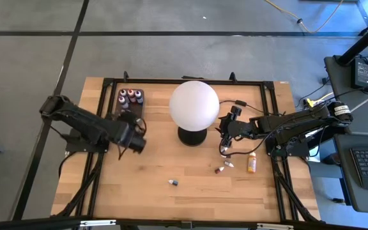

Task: Pick & Place food coloring
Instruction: Put the left small green food coloring bottle into the black container

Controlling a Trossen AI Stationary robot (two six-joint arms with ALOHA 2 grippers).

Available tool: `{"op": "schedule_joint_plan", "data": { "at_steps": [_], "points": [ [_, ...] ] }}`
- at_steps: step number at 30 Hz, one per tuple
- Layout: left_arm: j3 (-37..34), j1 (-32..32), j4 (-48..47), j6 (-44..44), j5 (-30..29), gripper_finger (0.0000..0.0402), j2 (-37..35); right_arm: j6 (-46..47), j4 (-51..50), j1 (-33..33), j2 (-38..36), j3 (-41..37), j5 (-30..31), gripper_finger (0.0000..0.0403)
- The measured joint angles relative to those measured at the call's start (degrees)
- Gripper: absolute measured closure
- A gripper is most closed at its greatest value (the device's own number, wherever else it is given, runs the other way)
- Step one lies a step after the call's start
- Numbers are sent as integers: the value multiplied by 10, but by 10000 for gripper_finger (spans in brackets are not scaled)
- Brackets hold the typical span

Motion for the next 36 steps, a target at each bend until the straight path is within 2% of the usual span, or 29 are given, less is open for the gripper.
{"op": "schedule_joint_plan", "data": {
  "at_steps": [4,10,19,25,36],
  "points": [
    [0,83,-6,47,31,329,-3,0,0,0,0,0,0,173],
    [0,198,35,184,88,325,5,0,0,0,0,0,0,173],
    [1,317,93,348,174,325,7,0,0,0,0,0,0,173],
    [1,365,119,455,227,325,8,0,0,0,0,0,0,173],
    [1,382,153,525,257,325,78,0,0,0,0,0,0,173]
  ]
}}
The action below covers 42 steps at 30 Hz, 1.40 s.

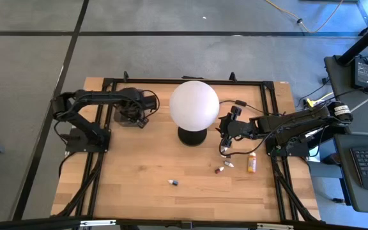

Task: Pick & Place food coloring
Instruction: Put the left small green food coloring bottle into the black container, then put the small blue food coloring bottle into the black container

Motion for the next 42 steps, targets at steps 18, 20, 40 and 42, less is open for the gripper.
{"op": "schedule_joint_plan", "data": {
  "at_steps": [18,20,40,42],
  "points": [
    [0,-1,0,66,7,306,66,0,0,0,0,0,0,173],
    [0,-1,0,52,5,303,65,0,0,0,0,0,0,173],
    [108,-79,-95,-14,-158,246,-20,-1,0,0,0,0,0,173],
    [110,-111,-73,-25,-162,248,-43,-1,-1,0,0,0,0,173]
  ]
}}
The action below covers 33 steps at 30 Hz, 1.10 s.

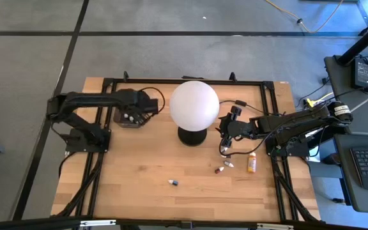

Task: Pick & Place food coloring
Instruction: Put the small blue food coloring bottle into the black container

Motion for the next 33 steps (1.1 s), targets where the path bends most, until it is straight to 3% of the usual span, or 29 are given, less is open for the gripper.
{"op": "schedule_joint_plan", "data": {
  "at_steps": [10,18,25,33],
  "points": [
    [-44,-227,179,-18,5,245,-52,0,0,0,0,0,0,173],
    [-133,-374,512,48,5,245,-51,0,1,0,0,0,0,173],
    [-222,-438,704,104,18,245,-51,1,1,0,0,0,0,173],
    [-323,-453,913,114,32,230,-28,1,1,0,0,0,0,173]
  ]
}}
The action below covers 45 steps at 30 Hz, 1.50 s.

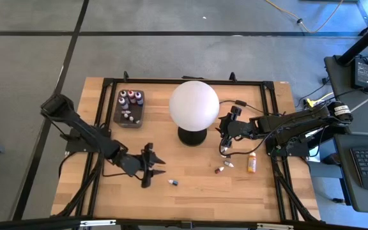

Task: Pick & Place food coloring
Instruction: Put the small blue food coloring bottle into the black container

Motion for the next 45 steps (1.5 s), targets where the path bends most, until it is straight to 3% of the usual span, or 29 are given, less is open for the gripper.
{"op": "schedule_joint_plan", "data": {
  "at_steps": [4,17,34,45],
  "points": [
    [-31,4,120,10,1,225,45,-1,0,0,0,0,0,173],
    [-32,7,339,111,111,231,230,-2,0,0,0,0,1,173],
    [-32,7,379,96,95,249,321,-2,0,0,0,0,1,173],
    [-31,7,396,116,73,301,339,-2,0,0,0,0,1,173]
  ]
}}
